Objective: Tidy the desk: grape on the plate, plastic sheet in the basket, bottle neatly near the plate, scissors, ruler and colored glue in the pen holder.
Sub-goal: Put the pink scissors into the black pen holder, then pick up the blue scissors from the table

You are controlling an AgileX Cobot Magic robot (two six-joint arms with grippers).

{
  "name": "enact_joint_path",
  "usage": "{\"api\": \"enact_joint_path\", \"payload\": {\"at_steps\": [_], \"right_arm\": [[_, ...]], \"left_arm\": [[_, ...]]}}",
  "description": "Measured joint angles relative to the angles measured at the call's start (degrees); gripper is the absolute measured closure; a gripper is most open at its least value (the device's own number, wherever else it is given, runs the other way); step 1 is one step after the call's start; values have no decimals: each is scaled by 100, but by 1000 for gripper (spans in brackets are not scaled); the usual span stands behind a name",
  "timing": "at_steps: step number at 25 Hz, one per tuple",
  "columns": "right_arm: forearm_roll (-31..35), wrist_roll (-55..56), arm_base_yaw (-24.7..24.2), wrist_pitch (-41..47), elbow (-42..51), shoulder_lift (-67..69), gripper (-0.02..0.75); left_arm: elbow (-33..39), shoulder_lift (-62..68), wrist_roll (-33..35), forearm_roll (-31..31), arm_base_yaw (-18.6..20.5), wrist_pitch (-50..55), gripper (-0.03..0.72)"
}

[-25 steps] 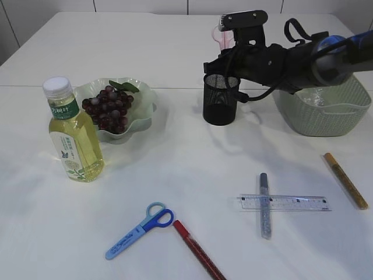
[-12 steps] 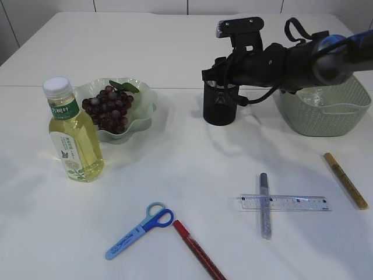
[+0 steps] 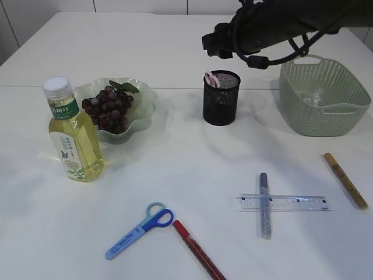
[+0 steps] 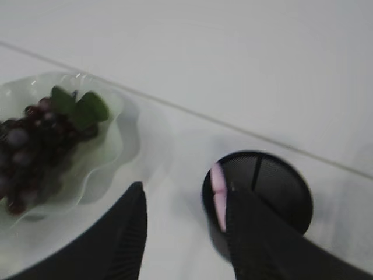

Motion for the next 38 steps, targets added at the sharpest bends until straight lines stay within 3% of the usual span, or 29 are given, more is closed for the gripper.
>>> {"api": "enact_joint_path", "payload": {"at_steps": [7, 11, 18, 21, 30, 38], "right_arm": [[-138, 89, 0, 3426, 0, -681, 372], [-542, 774, 0, 5054, -62, -756, 372], [-2210, 2250, 3, 5311, -93, -810, 372], [-2552, 2524, 3, 5311, -76, -879, 372], [-2550, 2607, 3, 5311, 1609, -2282, 372], [-1522, 2607, 3, 5324, 3144, -3967, 372]], "left_arm": [[0, 0, 0, 0, 0, 300, 273], [0, 0, 0, -138, 0, 597, 273], [-94, 0, 0, -263, 0, 762, 273], [-184, 0, 0, -376, 0, 762, 273], [-193, 420, 607, -958, -12, 1345, 273], [-518, 1334, 1233, -1234, -458, 1898, 273]]}}
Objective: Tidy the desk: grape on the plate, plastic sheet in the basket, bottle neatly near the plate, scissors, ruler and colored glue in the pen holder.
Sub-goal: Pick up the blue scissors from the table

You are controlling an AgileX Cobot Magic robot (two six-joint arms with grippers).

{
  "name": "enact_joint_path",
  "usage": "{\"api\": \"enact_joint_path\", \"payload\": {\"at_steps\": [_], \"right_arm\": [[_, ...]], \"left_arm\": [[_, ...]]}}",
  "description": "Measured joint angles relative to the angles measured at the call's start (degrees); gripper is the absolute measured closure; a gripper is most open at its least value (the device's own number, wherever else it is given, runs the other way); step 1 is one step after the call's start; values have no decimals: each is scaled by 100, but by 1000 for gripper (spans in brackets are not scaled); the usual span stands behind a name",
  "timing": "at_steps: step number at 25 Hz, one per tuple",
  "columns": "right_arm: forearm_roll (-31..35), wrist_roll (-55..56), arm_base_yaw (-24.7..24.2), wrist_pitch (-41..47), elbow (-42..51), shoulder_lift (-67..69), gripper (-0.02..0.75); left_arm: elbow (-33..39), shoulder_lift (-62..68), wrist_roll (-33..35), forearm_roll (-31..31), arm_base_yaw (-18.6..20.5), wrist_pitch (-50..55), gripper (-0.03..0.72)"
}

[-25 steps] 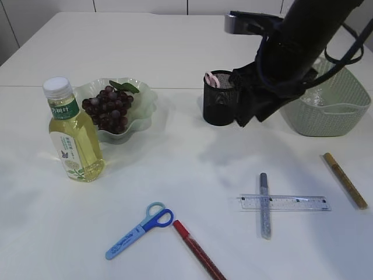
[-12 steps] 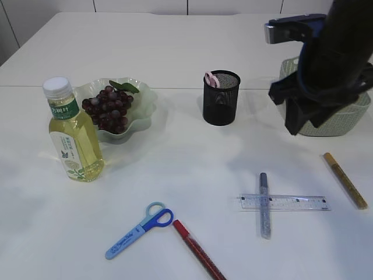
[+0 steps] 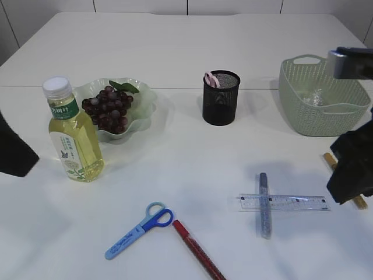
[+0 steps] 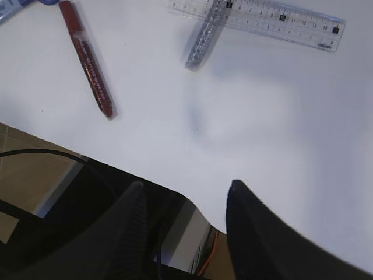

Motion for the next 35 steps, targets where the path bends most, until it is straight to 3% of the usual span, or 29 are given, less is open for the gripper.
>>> {"api": "enact_joint_path", "payload": {"at_steps": [6, 9, 21, 35], "right_arm": [[92, 0, 0, 32, 114, -802, 372], [250, 0, 0, 32, 114, -975, 372], [432, -115, 0, 66, 114, -1044, 373], [-81, -151, 0, 79, 114, -1044, 373]], "left_arm": [[-599, 1204, 68, 30, -714, 258, 273], [-911, 1920, 82, 86, -887, 258, 273], [-1160, 3828, -17, 652, -909, 199, 273], [-1194, 4666, -30, 962, -1011, -746, 274]]}}
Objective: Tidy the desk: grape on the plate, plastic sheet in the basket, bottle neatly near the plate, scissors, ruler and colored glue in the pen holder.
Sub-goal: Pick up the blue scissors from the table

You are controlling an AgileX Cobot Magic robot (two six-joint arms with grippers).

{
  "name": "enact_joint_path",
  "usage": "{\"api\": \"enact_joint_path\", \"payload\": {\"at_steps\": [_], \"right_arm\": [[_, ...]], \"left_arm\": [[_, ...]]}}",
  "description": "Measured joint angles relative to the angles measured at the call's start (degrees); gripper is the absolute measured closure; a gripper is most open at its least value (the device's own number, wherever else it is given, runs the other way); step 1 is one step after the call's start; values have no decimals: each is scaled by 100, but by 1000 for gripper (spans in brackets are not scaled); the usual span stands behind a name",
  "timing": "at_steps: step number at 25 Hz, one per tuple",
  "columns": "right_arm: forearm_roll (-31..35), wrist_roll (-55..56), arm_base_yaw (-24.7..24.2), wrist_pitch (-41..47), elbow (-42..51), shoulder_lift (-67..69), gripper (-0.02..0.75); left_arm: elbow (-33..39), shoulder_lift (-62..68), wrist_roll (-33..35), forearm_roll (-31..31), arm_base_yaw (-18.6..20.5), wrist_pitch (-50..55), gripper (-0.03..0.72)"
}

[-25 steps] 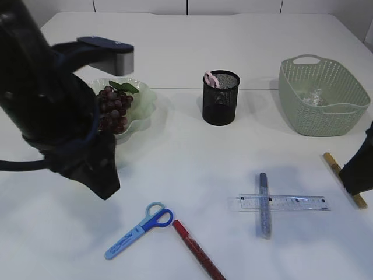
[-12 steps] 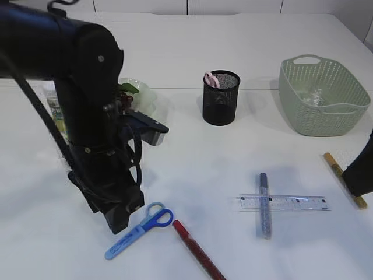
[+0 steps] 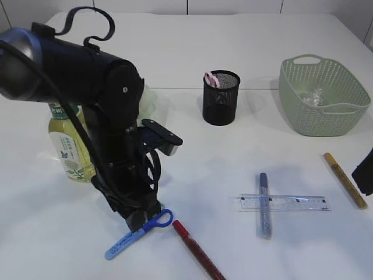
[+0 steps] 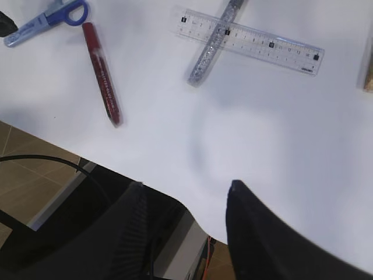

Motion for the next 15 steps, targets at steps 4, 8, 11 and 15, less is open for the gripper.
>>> {"api": "enact_joint_path", "payload": {"at_steps": [4, 8, 11, 15], "right_arm": [[-19, 0, 0, 0, 0, 0, 373], [-19, 0, 0, 0, 0, 0, 373], [-19, 0, 0, 0, 0, 0, 373], [-19, -2, 0, 0, 0, 0, 374]], "left_arm": [[0, 11, 0, 272, -236, -274, 274], [0, 168, 0, 304, -296, -382, 275], [0, 318, -12, 407, -296, -421, 276], [0, 437, -12, 456, -296, -458, 277]]}}
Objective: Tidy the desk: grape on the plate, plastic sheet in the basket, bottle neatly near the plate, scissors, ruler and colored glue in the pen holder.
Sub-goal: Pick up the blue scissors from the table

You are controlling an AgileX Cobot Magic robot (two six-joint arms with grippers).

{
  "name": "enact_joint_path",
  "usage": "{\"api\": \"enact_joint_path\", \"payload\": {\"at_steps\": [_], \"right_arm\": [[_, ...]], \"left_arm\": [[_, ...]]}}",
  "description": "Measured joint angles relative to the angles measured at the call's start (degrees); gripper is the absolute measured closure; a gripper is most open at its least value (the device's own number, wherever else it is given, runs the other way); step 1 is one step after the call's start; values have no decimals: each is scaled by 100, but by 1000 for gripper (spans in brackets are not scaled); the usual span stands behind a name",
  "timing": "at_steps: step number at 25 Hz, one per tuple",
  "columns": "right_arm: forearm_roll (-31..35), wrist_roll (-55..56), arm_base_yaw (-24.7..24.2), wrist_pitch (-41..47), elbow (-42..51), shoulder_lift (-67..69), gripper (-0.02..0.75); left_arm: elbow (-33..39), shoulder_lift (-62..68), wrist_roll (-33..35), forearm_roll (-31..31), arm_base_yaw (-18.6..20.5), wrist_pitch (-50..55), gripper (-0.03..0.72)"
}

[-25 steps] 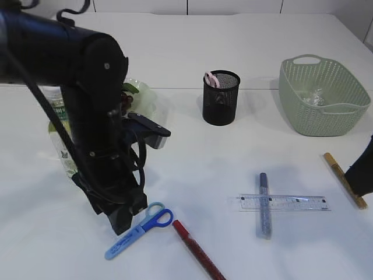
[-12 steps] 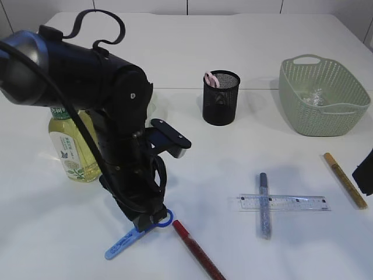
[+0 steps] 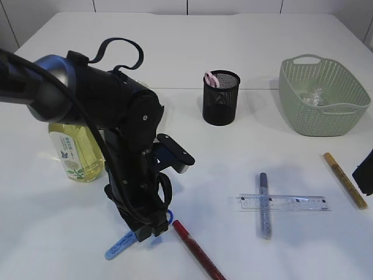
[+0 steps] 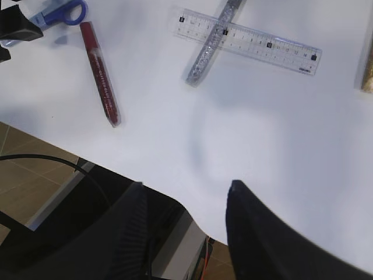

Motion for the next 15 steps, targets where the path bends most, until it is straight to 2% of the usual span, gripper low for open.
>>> {"api": "enact_joint_path", "payload": {"at_steps": [15], "right_arm": [[0, -10, 0, 0, 0, 0, 374]], "left_arm": [[0, 47, -58, -86, 0, -285, 278]]}}
